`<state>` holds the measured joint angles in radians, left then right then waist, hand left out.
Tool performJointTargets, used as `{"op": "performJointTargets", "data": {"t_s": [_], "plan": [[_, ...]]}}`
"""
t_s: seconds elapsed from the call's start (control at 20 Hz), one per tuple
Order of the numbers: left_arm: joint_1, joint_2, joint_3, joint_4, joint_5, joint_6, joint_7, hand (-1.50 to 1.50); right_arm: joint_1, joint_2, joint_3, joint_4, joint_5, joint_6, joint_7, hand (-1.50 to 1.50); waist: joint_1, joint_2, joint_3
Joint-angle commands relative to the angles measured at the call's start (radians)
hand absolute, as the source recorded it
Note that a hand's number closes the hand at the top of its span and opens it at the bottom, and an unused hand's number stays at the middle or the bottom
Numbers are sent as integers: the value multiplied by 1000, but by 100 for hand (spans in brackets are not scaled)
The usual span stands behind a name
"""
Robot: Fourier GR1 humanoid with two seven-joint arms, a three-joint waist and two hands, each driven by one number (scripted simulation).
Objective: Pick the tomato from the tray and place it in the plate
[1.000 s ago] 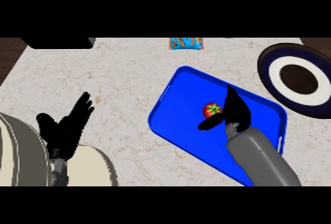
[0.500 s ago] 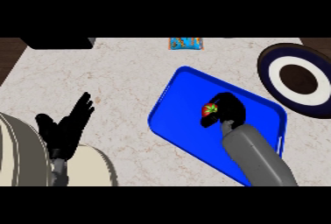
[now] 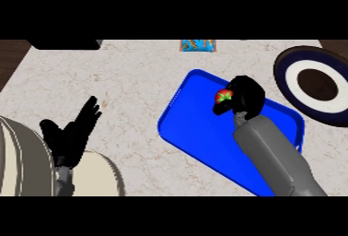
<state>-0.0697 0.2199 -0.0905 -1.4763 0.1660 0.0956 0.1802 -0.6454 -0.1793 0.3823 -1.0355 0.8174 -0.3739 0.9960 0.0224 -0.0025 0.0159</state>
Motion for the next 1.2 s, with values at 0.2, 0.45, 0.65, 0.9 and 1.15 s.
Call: {"op": "performJointTargets", "data": {"t_s": [0.2,0.45,0.65,0.9,1.15], "plan": [[28,-45,-58,35,3,-25,47,0,-272,-31,-64,196,373,-274,203,150,60,23,-19],[15,-69,-54,66,1,-15,42,0,-332,-18,-143,261,534,-401,294,150,40,28,-18],[15,-68,-53,59,-13,-11,41,0,-369,-21,-244,258,622,-474,346,150,22,23,-17],[34,-60,-22,35,3,-4,73,0,-316,-23,-367,237,722,-613,350,150,5,17,-15],[43,-52,-10,33,1,-17,60,0,-199,-24,-501,231,831,-754,310,150,-10,19,-15]]}}
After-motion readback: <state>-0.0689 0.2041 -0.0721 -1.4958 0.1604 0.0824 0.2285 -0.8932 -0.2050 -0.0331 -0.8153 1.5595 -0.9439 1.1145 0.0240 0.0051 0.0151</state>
